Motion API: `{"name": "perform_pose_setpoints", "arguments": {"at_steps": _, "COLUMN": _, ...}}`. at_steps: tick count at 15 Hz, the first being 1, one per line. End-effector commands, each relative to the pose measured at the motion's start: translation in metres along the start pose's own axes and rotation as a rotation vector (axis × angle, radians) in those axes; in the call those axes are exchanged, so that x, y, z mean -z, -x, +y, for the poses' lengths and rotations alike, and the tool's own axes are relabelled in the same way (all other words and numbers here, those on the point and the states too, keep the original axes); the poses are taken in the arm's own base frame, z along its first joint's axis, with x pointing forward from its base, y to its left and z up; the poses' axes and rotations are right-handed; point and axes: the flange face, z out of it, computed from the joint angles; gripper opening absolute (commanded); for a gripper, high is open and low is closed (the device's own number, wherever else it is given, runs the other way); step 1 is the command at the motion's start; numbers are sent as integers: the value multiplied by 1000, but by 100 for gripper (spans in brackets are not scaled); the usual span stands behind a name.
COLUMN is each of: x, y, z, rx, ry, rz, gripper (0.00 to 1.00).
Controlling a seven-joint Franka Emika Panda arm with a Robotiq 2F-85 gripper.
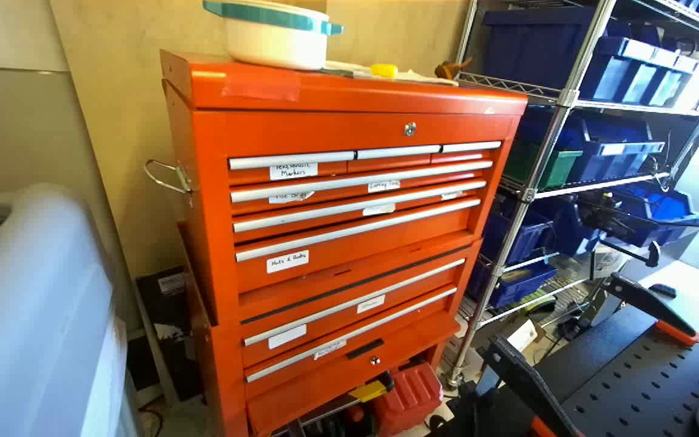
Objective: Remove the turtle plush toy from the white pot and place it on top of the cabinet.
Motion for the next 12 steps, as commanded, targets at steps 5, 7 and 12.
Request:
{"name": "perform_pose_setpoints", "arguments": {"at_steps": 5, "x": 1, "y": 0, "z": 0, "rx": 0, "ry": 0, "rz": 0, "gripper": 100}}
{"name": "perform_pose_setpoints", "arguments": {"at_steps": 7, "x": 1, "y": 0, "z": 0, "rx": 0, "ry": 0, "rz": 0, "gripper": 100}}
{"name": "perform_pose_setpoints", "arguments": {"at_steps": 12, "x": -6, "y": -13, "z": -6, "rx": -17, "ry": 44, "rz": -15, "gripper": 100}}
